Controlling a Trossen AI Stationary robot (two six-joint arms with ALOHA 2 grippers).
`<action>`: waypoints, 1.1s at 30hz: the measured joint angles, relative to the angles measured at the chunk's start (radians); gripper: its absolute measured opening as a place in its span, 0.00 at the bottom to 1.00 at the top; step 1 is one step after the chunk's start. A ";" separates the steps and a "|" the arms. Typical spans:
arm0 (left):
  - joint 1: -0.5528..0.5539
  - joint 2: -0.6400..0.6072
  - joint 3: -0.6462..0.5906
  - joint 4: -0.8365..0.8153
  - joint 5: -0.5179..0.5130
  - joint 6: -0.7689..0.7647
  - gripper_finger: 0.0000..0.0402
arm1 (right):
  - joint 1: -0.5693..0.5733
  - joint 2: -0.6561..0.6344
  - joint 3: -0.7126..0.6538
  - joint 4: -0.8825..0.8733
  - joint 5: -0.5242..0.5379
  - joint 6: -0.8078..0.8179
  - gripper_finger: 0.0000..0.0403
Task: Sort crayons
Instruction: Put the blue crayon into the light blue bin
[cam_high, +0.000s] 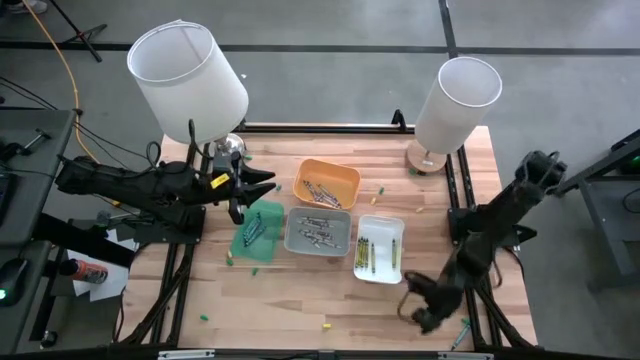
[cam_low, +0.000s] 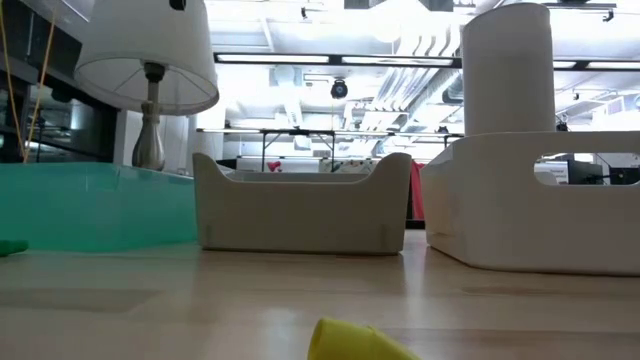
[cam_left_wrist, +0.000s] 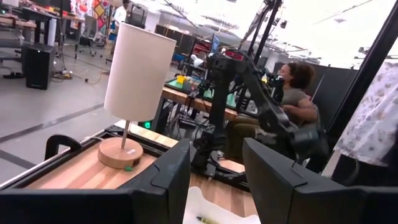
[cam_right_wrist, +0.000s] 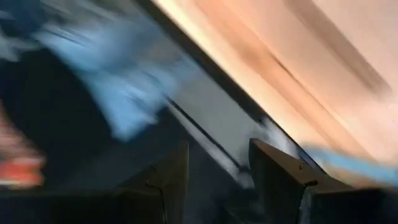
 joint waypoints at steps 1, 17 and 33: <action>0.000 0.000 0.000 0.000 0.000 0.000 0.34 | 0.017 0.032 0.000 -0.017 -0.063 0.029 0.40; 0.000 0.000 0.000 0.000 -0.006 0.023 0.34 | 0.104 0.355 0.001 -0.067 -0.490 0.024 0.37; 0.000 0.000 0.000 0.000 -0.006 0.005 0.34 | 0.141 0.465 -0.001 -0.047 -0.597 -0.061 0.02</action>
